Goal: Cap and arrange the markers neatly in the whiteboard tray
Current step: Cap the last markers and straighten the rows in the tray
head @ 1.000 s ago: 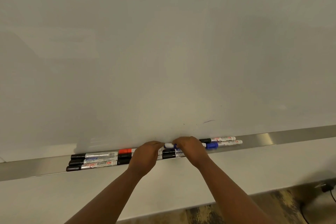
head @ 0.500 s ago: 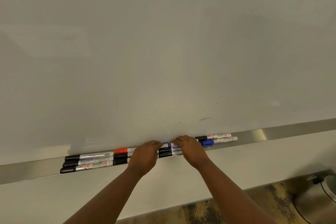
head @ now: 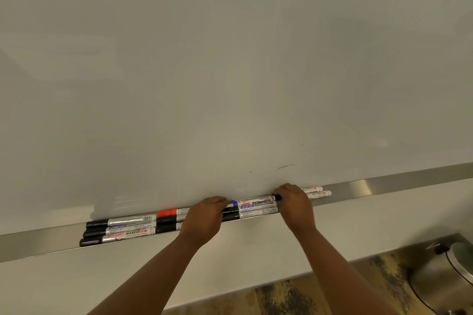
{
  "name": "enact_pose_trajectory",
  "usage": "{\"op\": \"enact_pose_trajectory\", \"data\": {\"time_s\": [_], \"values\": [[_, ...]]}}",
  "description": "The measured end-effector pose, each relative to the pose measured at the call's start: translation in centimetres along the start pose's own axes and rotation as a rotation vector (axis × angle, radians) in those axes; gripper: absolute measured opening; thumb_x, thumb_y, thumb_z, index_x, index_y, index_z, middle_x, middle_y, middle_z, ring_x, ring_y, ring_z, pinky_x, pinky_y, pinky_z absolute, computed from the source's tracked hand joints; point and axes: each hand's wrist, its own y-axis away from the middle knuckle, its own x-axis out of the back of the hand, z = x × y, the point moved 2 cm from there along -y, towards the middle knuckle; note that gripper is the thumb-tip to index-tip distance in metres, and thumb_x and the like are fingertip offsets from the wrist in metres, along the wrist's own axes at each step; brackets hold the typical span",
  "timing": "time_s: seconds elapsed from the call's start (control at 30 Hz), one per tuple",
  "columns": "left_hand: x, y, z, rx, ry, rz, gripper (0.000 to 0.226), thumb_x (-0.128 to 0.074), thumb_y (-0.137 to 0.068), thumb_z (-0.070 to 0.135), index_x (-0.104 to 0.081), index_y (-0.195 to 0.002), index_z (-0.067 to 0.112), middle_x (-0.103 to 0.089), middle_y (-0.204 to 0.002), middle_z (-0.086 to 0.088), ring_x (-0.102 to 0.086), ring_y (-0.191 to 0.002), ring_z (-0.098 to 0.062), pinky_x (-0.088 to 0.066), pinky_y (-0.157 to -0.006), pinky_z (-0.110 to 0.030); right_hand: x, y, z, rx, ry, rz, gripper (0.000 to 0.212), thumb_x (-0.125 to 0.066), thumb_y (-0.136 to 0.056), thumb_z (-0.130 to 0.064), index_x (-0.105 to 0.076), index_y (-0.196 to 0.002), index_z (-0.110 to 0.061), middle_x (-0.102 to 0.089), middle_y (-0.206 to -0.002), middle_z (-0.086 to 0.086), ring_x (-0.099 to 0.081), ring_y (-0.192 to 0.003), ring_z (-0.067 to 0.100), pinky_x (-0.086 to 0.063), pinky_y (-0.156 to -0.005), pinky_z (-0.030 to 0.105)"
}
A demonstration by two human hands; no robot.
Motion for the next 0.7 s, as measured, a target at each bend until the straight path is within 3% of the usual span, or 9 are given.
{"op": "enact_pose_trajectory", "data": {"time_s": [0.13, 0.23, 0.3, 0.4, 0.57, 0.7], "values": [[0.0, -0.5, 1.0, 0.007, 0.014, -0.015, 0.035, -0.057, -0.079, 0.0, -0.061, -0.113, 0.006, -0.067, -0.113, -0.015, -0.063, -0.098, -0.034, -0.053, -0.082, -0.042, 0.8, 1.1, 2.7, -0.011, 0.067, -0.025, 0.032, -0.063, -0.051, 0.019, -0.07, -0.071, -0.005, -0.069, -0.066, 0.011, -0.064, -0.058, 0.03, -0.051, -0.048, 0.032], [-0.1, -0.7, 1.4, 0.015, 0.008, -0.044, 0.036, -0.053, -0.083, 0.003, -0.056, -0.119, 0.006, -0.062, -0.121, -0.014, -0.058, -0.108, -0.034, -0.049, -0.09, -0.041, 1.1, 1.4, 3.1, 0.0, 0.042, -0.041, 0.035, -0.049, -0.056, 0.012, -0.071, -0.075, -0.008, -0.071, -0.068, 0.01, -0.065, -0.063, 0.031, -0.051, -0.051, 0.033], [0.2, -0.8, 1.6, -0.031, -0.006, -0.001, 0.034, -0.058, -0.078, 0.001, -0.063, -0.111, 0.008, -0.068, -0.11, -0.012, -0.065, -0.097, -0.03, -0.054, -0.079, -0.038, 1.1, 1.7, 3.3, -0.005, -0.001, -0.039, 0.04, -0.041, -0.059, 0.005, -0.07, -0.082, -0.01, -0.071, -0.074, 0.009, -0.065, -0.069, 0.03, -0.043, -0.05, 0.028], [0.3, -0.9, 1.8, -0.086, -0.041, -0.023, 0.031, -0.068, -0.057, 0.006, -0.071, -0.087, 0.014, -0.075, -0.081, -0.003, -0.071, -0.066, -0.02, -0.056, -0.049, -0.026, 1.2, 1.8, 3.3, 0.022, -0.049, -0.067, 0.035, -0.046, -0.069, 0.008, -0.067, -0.09, -0.01, -0.07, -0.088, 0.008, -0.065, -0.076, 0.027, -0.044, -0.055, 0.027], [0.4, -0.9, 2.1, -0.098, -0.085, -0.042, 0.034, -0.083, -0.049, 0.008, -0.072, -0.079, 0.015, -0.074, -0.074, 0.0, -0.069, -0.059, -0.016, -0.052, -0.043, -0.022, 1.7, 1.4, 2.9, 0.058, -0.104, -0.071, 0.025, -0.048, -0.073, 0.001, -0.067, -0.086, -0.008, -0.07, -0.083, 0.01, -0.065, -0.07, 0.027, -0.05, -0.058, 0.029], [0.2, -1.1, 1.9, -0.084, -0.128, -0.035, 0.04, -0.087, -0.044, 0.011, -0.072, -0.08, 0.018, -0.074, -0.075, 0.004, -0.068, -0.06, -0.012, -0.051, -0.043, -0.018, 1.5, 0.9, 3.3, 0.01, -0.018, -0.074, 0.03, -0.06, -0.066, 0.016, -0.067, -0.089, -0.002, -0.07, -0.082, 0.016, -0.065, -0.07, 0.032, -0.051, -0.061, 0.032]]}}
